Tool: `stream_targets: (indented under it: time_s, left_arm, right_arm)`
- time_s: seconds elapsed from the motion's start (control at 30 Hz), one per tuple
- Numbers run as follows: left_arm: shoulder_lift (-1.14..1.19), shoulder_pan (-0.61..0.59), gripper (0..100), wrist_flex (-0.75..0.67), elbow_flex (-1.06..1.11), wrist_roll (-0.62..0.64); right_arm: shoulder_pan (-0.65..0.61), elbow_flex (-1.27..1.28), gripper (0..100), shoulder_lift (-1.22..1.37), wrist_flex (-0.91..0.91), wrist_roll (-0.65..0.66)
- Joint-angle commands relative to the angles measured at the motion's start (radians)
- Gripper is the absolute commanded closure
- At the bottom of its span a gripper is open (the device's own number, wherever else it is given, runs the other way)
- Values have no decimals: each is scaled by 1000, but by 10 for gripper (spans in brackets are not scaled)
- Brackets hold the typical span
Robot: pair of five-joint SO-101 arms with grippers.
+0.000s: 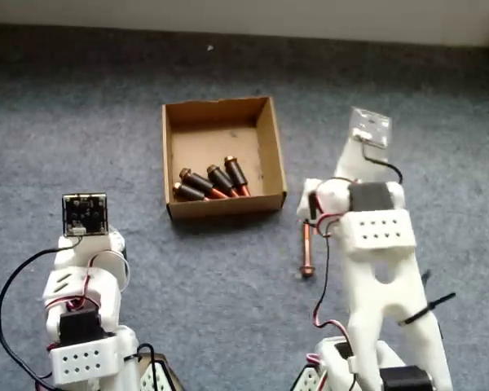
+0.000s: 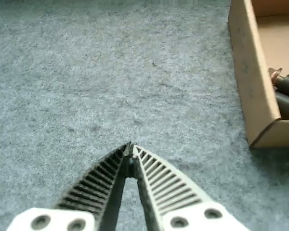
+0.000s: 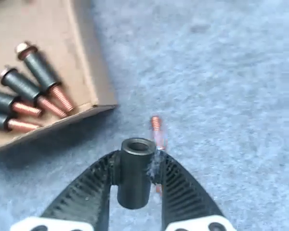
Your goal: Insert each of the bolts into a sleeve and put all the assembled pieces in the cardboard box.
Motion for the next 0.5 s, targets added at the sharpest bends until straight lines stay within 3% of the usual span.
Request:
stream_targets:
  time_s: [0.0, 0.2, 0.33, 0.47]
  left_arm:
    - [2, 133, 989, 104, -170, -15]
    - [108, 378, 989, 227, -432, -14]
    - [398, 530, 976, 288, -624, -14]
    - [723, 670, 878, 359, -825, 9]
  right_arm:
    - [133, 117, 995, -108, -108, 11]
    - [325, 361, 995, -179, -375, 3]
    - [389, 496, 995, -183, -565, 3]
    - [450, 558, 995, -183, -677, -31]
